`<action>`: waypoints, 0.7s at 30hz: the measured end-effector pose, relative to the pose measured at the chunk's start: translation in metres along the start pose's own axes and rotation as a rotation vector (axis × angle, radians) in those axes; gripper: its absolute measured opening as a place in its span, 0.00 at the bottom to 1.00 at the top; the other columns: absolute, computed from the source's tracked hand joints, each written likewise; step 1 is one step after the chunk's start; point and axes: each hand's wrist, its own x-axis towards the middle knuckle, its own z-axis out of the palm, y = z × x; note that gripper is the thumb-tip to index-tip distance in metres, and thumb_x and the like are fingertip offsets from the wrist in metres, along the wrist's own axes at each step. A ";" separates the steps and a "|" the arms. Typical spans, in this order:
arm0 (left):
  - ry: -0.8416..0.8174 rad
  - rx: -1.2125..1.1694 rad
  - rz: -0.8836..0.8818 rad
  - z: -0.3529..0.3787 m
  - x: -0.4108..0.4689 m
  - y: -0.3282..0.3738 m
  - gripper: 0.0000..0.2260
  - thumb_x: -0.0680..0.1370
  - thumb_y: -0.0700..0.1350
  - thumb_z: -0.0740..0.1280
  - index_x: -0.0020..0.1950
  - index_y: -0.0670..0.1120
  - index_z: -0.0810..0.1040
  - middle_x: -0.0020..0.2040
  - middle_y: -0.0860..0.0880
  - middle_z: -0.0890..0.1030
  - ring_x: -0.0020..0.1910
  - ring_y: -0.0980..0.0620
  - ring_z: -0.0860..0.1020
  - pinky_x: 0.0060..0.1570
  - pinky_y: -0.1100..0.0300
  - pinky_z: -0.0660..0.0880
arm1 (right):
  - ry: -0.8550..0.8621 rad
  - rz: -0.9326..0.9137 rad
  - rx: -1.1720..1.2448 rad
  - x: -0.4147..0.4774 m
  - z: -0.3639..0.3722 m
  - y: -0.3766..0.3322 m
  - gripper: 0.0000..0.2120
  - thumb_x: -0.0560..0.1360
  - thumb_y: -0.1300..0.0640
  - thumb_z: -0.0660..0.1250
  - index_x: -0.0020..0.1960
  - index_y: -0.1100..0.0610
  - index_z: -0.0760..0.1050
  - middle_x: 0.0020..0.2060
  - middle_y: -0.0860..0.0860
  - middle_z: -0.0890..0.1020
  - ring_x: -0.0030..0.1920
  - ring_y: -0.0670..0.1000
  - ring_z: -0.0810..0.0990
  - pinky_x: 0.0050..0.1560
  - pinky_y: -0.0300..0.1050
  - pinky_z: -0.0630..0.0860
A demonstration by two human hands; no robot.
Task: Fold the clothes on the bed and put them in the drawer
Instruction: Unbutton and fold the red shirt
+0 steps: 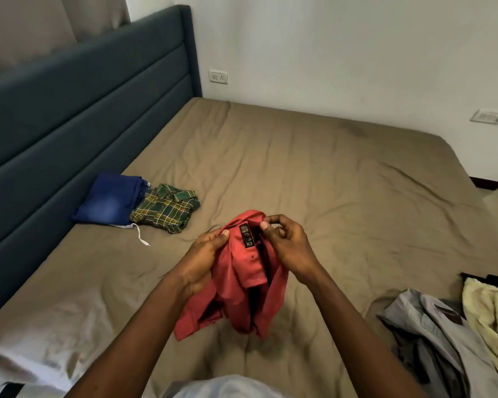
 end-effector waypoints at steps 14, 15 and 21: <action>-0.048 -0.067 0.107 0.010 0.026 0.023 0.18 0.75 0.34 0.69 0.65 0.40 0.73 0.53 0.40 0.84 0.48 0.47 0.85 0.49 0.55 0.83 | -0.392 0.320 0.630 0.001 -0.024 0.003 0.13 0.76 0.68 0.70 0.59 0.61 0.82 0.48 0.57 0.84 0.43 0.51 0.83 0.49 0.49 0.79; -0.046 -0.053 0.118 0.012 0.028 0.023 0.17 0.76 0.32 0.68 0.65 0.41 0.73 0.52 0.40 0.84 0.47 0.47 0.85 0.48 0.55 0.83 | -0.388 0.320 0.691 0.003 -0.025 0.004 0.15 0.76 0.70 0.69 0.61 0.62 0.82 0.50 0.58 0.84 0.45 0.52 0.83 0.50 0.49 0.80; -0.060 0.038 0.105 0.009 0.037 0.024 0.26 0.78 0.24 0.62 0.69 0.48 0.72 0.49 0.38 0.82 0.42 0.46 0.82 0.44 0.54 0.82 | -0.310 0.350 0.851 0.007 -0.032 0.003 0.26 0.75 0.78 0.57 0.70 0.64 0.74 0.61 0.61 0.82 0.50 0.54 0.84 0.51 0.48 0.82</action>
